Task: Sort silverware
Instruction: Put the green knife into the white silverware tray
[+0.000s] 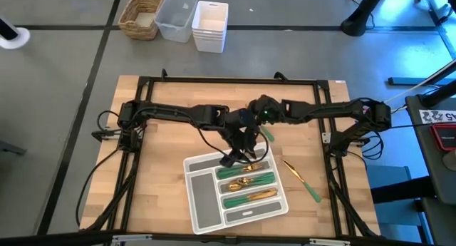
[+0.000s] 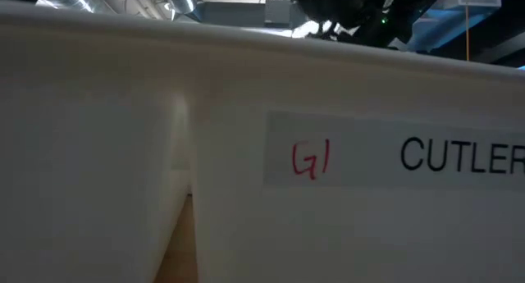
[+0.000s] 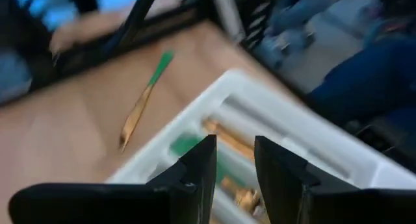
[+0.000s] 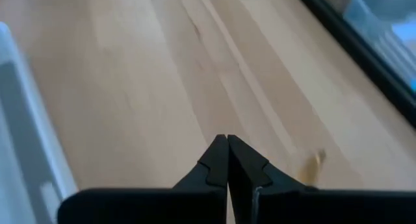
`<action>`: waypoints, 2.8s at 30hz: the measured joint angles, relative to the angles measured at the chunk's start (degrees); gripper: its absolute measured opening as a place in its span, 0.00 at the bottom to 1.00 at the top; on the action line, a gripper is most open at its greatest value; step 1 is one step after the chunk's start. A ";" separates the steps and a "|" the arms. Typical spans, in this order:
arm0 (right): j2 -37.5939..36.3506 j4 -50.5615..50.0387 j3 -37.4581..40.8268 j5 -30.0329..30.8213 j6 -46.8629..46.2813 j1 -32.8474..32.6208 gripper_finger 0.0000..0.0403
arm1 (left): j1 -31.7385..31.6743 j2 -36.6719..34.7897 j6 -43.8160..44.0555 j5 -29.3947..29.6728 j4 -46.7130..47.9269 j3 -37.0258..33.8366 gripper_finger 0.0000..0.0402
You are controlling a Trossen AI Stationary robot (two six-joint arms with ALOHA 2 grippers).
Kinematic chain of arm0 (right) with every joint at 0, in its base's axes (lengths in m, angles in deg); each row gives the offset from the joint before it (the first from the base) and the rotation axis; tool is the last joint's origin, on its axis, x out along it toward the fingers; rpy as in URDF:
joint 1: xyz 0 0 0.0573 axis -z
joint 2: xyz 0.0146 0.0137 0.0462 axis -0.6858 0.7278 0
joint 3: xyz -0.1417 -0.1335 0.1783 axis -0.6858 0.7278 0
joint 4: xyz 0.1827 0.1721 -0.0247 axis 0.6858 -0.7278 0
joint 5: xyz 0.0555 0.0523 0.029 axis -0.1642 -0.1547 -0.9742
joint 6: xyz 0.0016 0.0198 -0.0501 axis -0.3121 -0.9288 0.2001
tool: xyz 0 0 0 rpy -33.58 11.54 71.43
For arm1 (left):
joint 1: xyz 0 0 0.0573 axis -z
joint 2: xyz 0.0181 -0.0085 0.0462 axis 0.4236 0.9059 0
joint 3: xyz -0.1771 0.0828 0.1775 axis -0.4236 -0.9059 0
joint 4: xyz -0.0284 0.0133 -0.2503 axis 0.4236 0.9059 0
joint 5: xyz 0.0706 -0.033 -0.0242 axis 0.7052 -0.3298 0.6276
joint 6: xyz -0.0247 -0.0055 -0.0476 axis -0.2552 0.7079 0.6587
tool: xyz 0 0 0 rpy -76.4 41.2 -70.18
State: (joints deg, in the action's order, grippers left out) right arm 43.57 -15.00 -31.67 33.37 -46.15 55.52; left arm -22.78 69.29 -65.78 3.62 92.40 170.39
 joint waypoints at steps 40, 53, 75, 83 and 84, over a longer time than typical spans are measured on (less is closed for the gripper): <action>0.01 -28.55 -0.18 -1.91 -20.15 -9.76 0.00 | -4.13 0.45 0.39 14.36 12.24 -0.04 0.24; 0.12 -39.39 2.57 0.68 -24.97 -12.28 0.00 | -4.45 -2.95 0.22 14.18 7.74 0.05 0.24; -10.79 -57.61 5.42 1.32 -28.75 -12.24 0.00 | -10.02 -4.30 -3.60 23.26 5.18 0.07 0.24; -21.25 -61.04 5.40 -3.94 -29.70 -13.57 0.00 | -14.81 5.05 -6.23 23.16 -2.07 0.02 0.24; -22.51 -61.02 5.40 -3.94 -29.72 -14.10 0.00 | -15.31 6.28 -6.61 23.21 -3.40 0.02 0.24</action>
State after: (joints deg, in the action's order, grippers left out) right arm 21.07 -76.02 -26.27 29.43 -75.87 41.42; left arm -38.09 75.57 -72.38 26.82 89.00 170.41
